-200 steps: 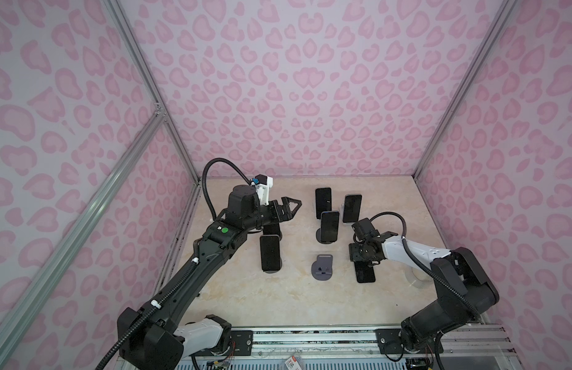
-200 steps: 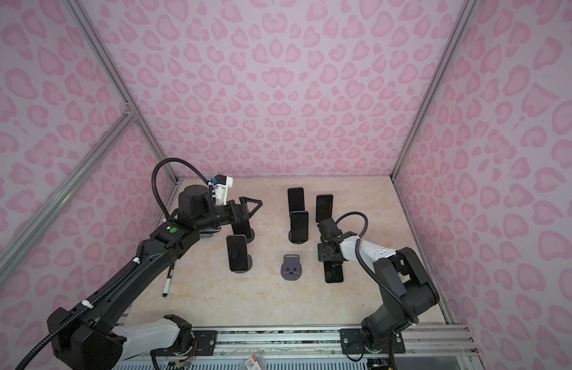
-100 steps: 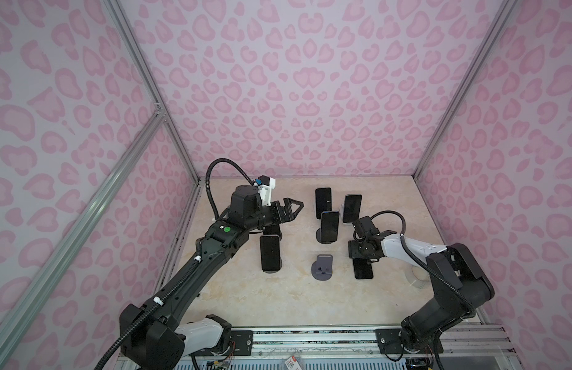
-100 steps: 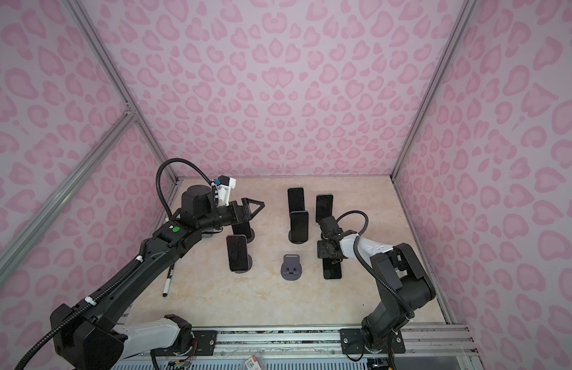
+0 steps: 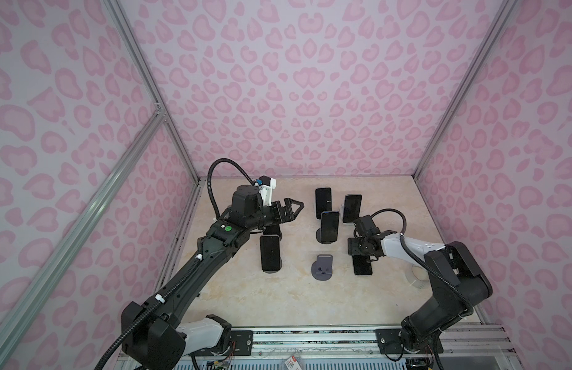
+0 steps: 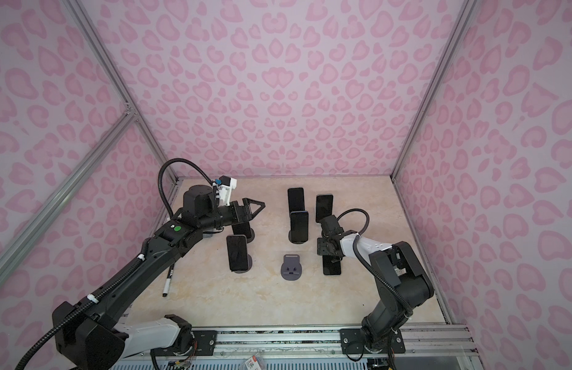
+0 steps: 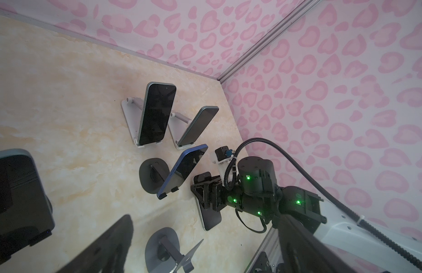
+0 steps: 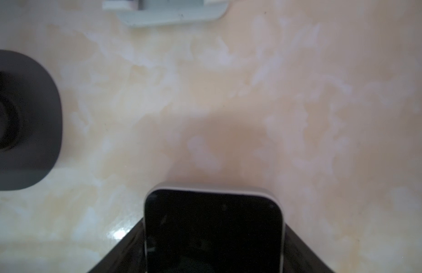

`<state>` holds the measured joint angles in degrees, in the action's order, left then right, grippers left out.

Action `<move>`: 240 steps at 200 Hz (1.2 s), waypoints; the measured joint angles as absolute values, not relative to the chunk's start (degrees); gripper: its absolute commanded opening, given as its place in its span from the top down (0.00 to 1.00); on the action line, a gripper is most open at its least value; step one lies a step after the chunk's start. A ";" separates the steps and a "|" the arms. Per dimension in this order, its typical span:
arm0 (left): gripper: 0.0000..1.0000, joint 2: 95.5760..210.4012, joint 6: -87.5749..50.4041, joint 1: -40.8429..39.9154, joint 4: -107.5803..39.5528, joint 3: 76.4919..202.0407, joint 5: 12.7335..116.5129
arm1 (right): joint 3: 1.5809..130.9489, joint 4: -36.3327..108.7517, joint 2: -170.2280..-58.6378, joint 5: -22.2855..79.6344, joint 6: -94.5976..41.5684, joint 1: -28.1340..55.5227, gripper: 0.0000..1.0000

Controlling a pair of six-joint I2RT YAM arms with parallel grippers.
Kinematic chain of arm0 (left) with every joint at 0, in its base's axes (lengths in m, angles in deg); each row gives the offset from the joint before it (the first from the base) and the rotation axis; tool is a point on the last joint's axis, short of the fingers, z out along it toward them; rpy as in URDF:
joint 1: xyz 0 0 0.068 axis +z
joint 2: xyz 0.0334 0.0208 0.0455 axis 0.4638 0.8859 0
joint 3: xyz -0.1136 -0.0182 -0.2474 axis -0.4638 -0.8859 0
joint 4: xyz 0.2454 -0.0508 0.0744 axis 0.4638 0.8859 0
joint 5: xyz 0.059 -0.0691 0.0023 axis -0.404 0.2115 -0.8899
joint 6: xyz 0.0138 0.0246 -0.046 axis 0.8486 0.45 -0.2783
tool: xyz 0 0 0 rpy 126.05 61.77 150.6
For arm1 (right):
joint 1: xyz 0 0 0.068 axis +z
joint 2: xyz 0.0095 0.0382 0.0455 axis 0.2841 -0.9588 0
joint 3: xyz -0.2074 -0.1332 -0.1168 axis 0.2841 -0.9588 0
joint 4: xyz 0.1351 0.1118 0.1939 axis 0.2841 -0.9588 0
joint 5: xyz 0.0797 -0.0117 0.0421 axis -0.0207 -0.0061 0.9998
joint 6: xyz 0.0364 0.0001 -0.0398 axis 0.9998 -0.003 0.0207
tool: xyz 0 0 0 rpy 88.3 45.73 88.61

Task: Remove the phone from the phone stand
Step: Place the phone to the middle-right of the table.

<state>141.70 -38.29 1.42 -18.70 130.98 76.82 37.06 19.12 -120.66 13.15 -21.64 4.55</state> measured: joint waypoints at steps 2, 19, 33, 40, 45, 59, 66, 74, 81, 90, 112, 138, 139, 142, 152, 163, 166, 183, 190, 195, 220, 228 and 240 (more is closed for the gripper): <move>0.01 141.70 -38.27 1.42 -18.70 130.98 76.80 | 37.06 19.16 -120.66 13.17 -21.64 4.51 0.21; 0.01 141.65 -38.14 1.42 -18.70 130.98 76.80 | 37.04 19.34 -120.68 13.17 -21.64 4.38 0.21; 0.01 141.65 -38.12 1.42 -18.70 130.98 76.80 | 37.06 19.36 -120.70 13.19 -21.64 4.38 0.20; 0.01 141.65 -38.12 1.42 -18.70 130.98 76.82 | 37.11 19.34 -120.77 13.19 -21.64 4.35 0.20; 0.01 141.65 -38.12 1.42 -18.70 130.98 76.82 | 37.15 19.31 -120.79 13.21 -21.64 4.33 0.20; 0.01 141.59 -38.01 1.42 -18.70 130.98 76.82 | 37.32 19.25 -120.92 13.23 -21.64 4.31 0.21; 0.02 141.52 -37.77 1.42 -18.70 130.98 76.80 | 37.39 19.16 -120.92 13.25 -21.64 4.27 0.21; 0.01 141.41 -37.70 1.42 -18.70 130.98 76.80 | 37.41 19.12 -120.90 13.28 -21.64 4.27 0.22; 0.01 141.30 -37.70 1.42 -18.70 130.98 76.80 | 37.41 19.07 -120.85 13.28 -21.64 4.27 0.23; 0.01 141.22 -37.70 1.42 -18.72 130.98 76.80 | 37.41 19.05 -120.72 13.34 -21.66 4.27 0.24; 0.01 141.22 -37.68 1.42 -18.70 130.98 76.80 | 37.13 19.14 -120.31 13.91 -22.42 4.14 0.25; 0.01 141.02 -37.68 1.42 -18.70 130.98 76.80 | 36.91 19.07 -120.05 14.37 -22.75 4.14 0.24; 0.01 141.00 -37.68 1.42 -18.70 130.98 76.80 | 36.91 19.07 -120.05 14.37 -22.77 4.14 0.24; 0.01 140.98 -37.68 1.42 -18.70 130.98 76.80 | 36.91 19.07 -120.02 14.41 -22.93 4.18 0.23; 0.01 140.78 -37.68 1.42 -18.72 130.98 76.80 | 36.91 19.05 -119.98 14.57 -23.12 4.27 0.21; 0.01 140.58 -37.68 1.42 -18.70 130.98 76.80 | 36.91 18.68 -119.85 14.61 -23.12 4.42 0.19; 0.01 140.56 -37.68 1.42 -18.70 130.98 76.80 | 36.93 18.44 -119.78 14.68 -23.15 4.49 0.19; 0.01 140.28 -37.68 1.42 -18.72 130.98 76.82 | 37.15 16.98 -119.35 15.11 -23.10 4.66 0.17; 0.02 140.26 -37.68 1.42 -18.72 130.98 76.82 | 37.30 16.14 -119.06 15.24 -23.08 4.70 0.16; 0.01 140.26 -37.66 1.42 -18.72 130.98 76.82 | 37.46 15.40 -118.82 15.37 -22.99 4.73 0.15; 0.01 140.26 -37.55 1.42 -18.72 130.98 76.82 | 38.96 11.36 -115.61 14.65 -22.21 5.16 0.14; 0.01 140.26 -37.51 1.42 -18.70 130.98 76.80 | 39.79 10.31 -113.49 13.58 -21.86 5.69 0.13; 0.01 140.26 -37.51 1.42 -18.70 130.98 76.80 | 40.89 8.91 -110.89 12.10 -21.05 6.61 0.12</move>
<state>140.26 -37.51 1.42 -18.70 130.98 76.80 40.89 8.91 -110.89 12.10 -21.05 6.61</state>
